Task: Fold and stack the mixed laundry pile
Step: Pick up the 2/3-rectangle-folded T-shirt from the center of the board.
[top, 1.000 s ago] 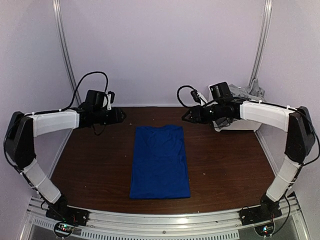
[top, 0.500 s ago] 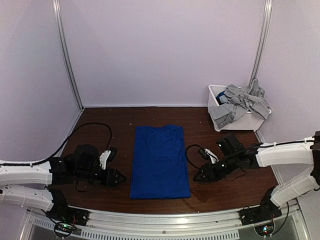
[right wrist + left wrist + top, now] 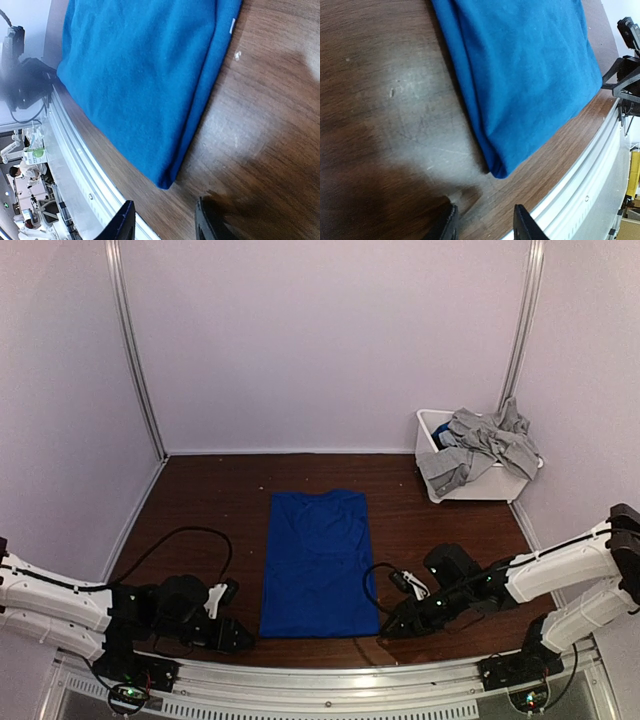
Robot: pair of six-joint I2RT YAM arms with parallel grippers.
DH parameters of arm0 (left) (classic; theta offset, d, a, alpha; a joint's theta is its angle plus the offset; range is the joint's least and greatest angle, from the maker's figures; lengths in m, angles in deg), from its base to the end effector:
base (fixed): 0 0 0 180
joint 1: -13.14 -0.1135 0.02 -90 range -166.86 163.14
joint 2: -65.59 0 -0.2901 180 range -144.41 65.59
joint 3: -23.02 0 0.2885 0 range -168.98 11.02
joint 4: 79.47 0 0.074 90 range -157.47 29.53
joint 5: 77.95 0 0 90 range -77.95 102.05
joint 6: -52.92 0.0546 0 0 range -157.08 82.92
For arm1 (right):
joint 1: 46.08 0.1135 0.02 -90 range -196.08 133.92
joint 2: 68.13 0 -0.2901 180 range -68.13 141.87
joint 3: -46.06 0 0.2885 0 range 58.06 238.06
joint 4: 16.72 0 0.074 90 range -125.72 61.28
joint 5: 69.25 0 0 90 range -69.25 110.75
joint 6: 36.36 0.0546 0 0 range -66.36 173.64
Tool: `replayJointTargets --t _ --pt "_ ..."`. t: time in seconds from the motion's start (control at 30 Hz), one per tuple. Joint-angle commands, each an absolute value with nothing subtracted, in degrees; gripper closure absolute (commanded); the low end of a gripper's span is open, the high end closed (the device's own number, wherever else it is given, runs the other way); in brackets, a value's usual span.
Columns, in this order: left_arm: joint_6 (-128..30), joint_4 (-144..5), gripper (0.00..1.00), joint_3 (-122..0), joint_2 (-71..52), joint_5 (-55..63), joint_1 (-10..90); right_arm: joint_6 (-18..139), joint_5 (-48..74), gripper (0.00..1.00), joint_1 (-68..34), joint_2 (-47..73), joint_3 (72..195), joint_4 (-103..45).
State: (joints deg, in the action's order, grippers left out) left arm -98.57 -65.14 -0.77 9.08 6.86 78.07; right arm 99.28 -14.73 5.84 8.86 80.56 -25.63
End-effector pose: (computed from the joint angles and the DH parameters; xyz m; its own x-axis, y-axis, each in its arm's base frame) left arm 0.0761 -0.1743 0.1055 -0.9637 -0.0053 -0.2670 0.1705 0.7574 -0.6303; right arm 0.1239 0.2095 0.1087 -0.9550 -0.2748 -0.1119 -0.2597 0.5917 0.7632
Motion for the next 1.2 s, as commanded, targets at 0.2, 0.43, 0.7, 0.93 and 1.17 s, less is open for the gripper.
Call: replayJointTargets --t 0.2,0.43,0.7,0.93,1.17 --pt "-102.92 -82.35 0.63 0.73 -1.3 7.41 79.07 102.9 -13.15 0.67 7.6 15.94 79.7 -15.64" --pt "-104.04 -85.3 0.74 1.47 -3.76 7.2 79.14 103.18 -12.68 0.79 7.88 17.9 80.01 -14.62" --pt "-102.26 -82.09 1.0 0.41 -0.57 6.77 79.22 103.45 -12.89 1.0 8.31 15.44 80.65 -15.84" --pt "-103.01 -74.66 1.0 -0.79 6.61 7.93 82.74 105.67 -11.44 1.0 11.83 7.08 80.33 -21.45" --pt "-98.57 -62.05 1.0 -9.36 12.95 10.55 79.45 102.52 -8.01 1.0 9.77 0.55 86.68 -32.35"
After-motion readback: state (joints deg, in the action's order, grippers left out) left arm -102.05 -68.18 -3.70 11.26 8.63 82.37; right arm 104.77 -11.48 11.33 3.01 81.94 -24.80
